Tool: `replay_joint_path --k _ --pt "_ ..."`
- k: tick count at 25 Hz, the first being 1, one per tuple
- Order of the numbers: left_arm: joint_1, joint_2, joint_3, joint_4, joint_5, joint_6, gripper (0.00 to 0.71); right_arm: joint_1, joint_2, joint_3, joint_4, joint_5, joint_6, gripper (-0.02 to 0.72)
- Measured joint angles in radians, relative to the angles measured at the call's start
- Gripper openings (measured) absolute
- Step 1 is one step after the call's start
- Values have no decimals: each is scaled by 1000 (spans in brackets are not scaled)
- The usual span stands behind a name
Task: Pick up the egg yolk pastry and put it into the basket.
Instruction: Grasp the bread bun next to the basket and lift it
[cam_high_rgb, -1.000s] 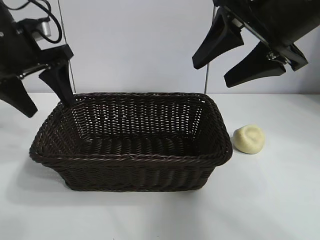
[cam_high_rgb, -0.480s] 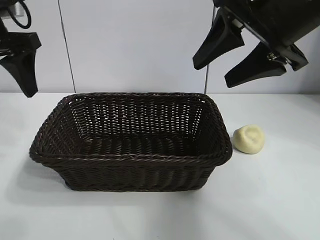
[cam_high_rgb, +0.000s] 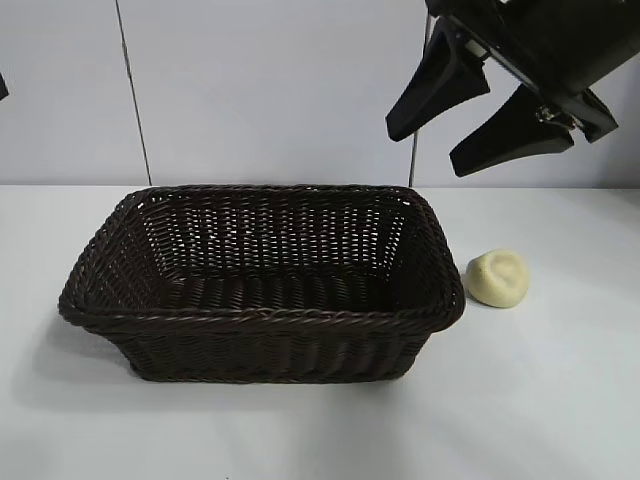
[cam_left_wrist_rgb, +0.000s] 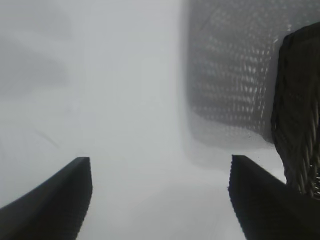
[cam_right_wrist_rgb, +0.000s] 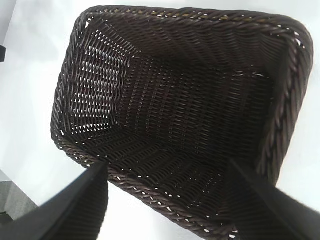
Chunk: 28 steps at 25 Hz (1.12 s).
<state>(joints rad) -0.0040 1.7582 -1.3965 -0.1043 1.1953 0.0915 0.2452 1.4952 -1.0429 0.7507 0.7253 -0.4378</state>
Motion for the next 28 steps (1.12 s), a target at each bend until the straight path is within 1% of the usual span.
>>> replay_joint_path --k 7,9,11,13,18,23,28 --pt "0 -143 0 14 28 -4 553 0 0 0 0 1 0 486" --pt "0 -212 12 14 30 -4 553 0 0 0 0 1 0 486" --pt "0 -291 54 16 32 -5 553 0 0 0 0 1 0 486" --pt "0 -389 119 26 33 -10 553 0 0 0 0 1 0 486" --pt "0 -652 354 63 41 -29 553 0 0 0 0 2 0 486" --pt "0 -926 578 67 39 -34 553 0 0 0 0 3 0 486" --pt "0 -1176 738 67 8 -47 553 0 0 0 -2 6 0 486"
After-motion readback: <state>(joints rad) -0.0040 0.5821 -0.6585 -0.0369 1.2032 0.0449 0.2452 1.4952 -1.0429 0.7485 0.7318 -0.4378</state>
